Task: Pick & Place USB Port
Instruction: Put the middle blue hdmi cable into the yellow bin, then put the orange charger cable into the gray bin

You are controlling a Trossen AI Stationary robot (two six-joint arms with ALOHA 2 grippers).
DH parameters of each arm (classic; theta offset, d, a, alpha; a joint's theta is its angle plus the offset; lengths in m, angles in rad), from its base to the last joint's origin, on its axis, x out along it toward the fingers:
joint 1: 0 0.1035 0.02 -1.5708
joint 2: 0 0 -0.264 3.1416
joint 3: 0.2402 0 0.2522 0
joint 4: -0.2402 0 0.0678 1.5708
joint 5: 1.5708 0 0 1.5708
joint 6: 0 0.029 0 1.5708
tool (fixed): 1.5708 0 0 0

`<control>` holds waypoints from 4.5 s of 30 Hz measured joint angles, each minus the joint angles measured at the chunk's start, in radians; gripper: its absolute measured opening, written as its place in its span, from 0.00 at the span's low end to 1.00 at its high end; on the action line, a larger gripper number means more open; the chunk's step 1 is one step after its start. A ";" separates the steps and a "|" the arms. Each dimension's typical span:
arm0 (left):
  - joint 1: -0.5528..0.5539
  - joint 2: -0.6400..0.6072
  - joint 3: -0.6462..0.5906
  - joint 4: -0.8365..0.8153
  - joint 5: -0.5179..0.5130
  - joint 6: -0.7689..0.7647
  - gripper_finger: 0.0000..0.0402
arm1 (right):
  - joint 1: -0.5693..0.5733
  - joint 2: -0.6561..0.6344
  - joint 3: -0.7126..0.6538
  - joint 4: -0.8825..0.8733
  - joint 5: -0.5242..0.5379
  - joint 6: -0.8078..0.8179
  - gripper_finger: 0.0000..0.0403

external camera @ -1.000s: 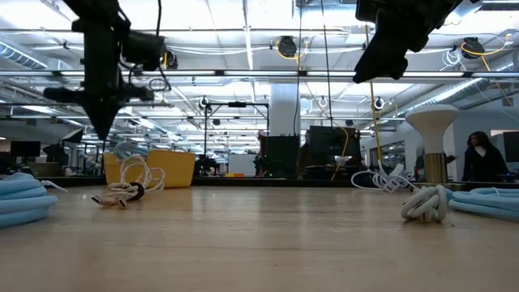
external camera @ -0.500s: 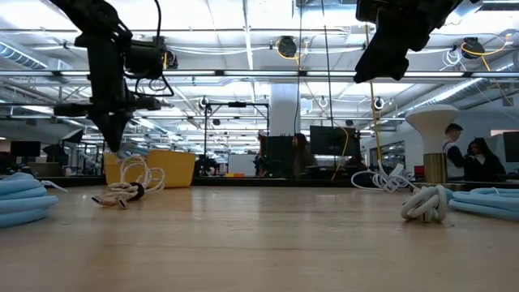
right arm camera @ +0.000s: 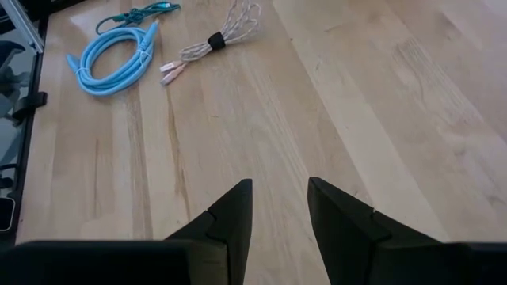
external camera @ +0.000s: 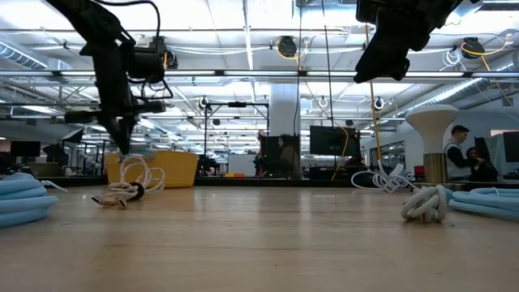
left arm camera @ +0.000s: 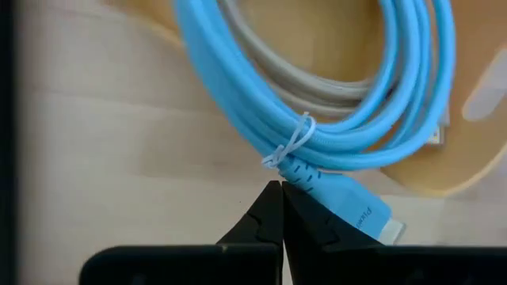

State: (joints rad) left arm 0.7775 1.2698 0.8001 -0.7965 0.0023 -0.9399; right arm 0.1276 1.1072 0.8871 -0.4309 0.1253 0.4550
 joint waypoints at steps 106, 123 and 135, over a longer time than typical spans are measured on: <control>-0.767 0.103 -0.232 0.987 -0.196 -0.586 0.02 | 0.038 0.130 0.125 0.027 -0.019 -0.065 0.29; -0.801 0.103 0.196 0.718 -0.248 -0.060 0.02 | -0.068 0.131 -0.020 0.548 -0.312 0.241 0.29; -0.900 0.105 0.206 0.805 -0.302 -0.030 0.02 | -0.114 0.147 -0.020 0.666 -0.335 0.425 0.38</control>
State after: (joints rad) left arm -0.1228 1.3743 1.0065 0.0088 -0.2998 -0.9701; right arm 0.0136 1.2542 0.8673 0.2355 -0.2097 0.8803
